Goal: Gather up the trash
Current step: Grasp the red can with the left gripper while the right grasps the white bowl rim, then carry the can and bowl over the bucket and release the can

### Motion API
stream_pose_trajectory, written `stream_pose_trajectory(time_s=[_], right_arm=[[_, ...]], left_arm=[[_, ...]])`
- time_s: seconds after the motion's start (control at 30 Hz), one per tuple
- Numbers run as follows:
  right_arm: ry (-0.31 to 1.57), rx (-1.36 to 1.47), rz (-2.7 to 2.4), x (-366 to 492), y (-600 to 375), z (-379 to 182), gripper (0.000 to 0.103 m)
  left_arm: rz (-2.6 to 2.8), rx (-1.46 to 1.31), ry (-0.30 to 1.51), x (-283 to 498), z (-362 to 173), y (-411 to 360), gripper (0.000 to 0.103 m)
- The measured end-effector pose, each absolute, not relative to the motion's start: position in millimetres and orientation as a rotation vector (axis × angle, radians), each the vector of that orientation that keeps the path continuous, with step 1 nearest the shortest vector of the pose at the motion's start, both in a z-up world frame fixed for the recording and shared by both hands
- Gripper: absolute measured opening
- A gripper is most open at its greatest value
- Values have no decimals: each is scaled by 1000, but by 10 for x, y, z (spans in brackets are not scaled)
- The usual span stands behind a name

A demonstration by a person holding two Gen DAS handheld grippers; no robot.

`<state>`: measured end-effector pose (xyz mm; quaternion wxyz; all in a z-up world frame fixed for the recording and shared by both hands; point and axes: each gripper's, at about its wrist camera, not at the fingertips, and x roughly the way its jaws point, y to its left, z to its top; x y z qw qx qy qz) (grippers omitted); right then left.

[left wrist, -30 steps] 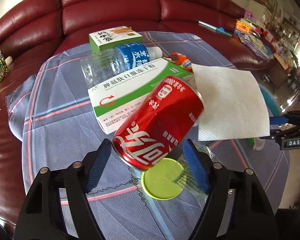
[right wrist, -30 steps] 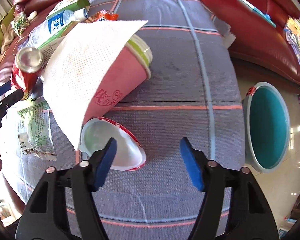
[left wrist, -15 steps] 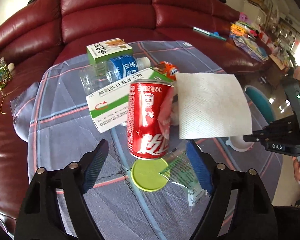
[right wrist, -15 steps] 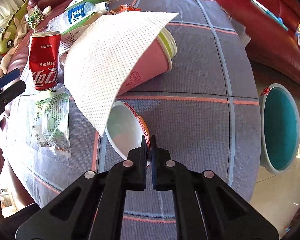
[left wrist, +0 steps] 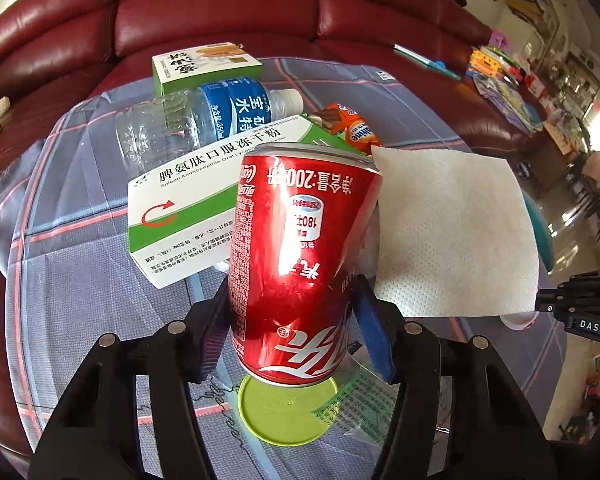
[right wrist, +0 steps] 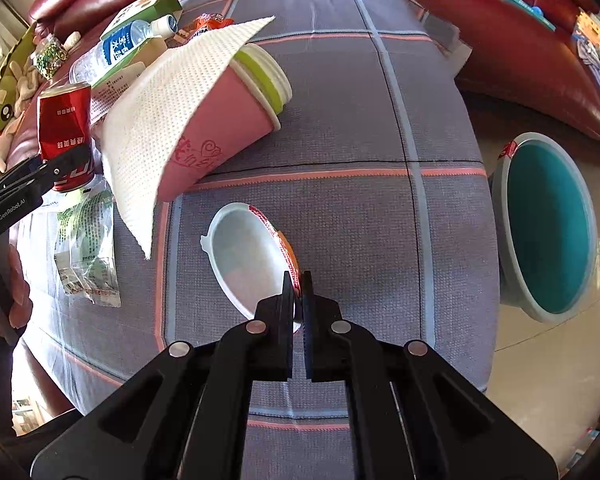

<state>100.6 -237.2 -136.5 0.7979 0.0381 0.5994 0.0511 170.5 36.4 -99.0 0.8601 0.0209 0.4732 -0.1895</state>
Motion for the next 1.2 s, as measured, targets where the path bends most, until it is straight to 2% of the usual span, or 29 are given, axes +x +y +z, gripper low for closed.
stream_pose_trajectory(time_s=[0.23,0.57,0.87,1.2], right_arm=[[1247,126,111,998,-2549,-1270,3],[1142,241,111,820,-2924,-939,3],[1002,363,57,621,-3677,-574,3],[915,453,-141,253,-4918,-453,4]], left_arm=[[-314,70,952,1519,-746,316,59],[-367,65,867,1127,-105,8,59],[-523,117,851,972,139,-961,59],[-716,219,945,1026,-190,-2501,59]])
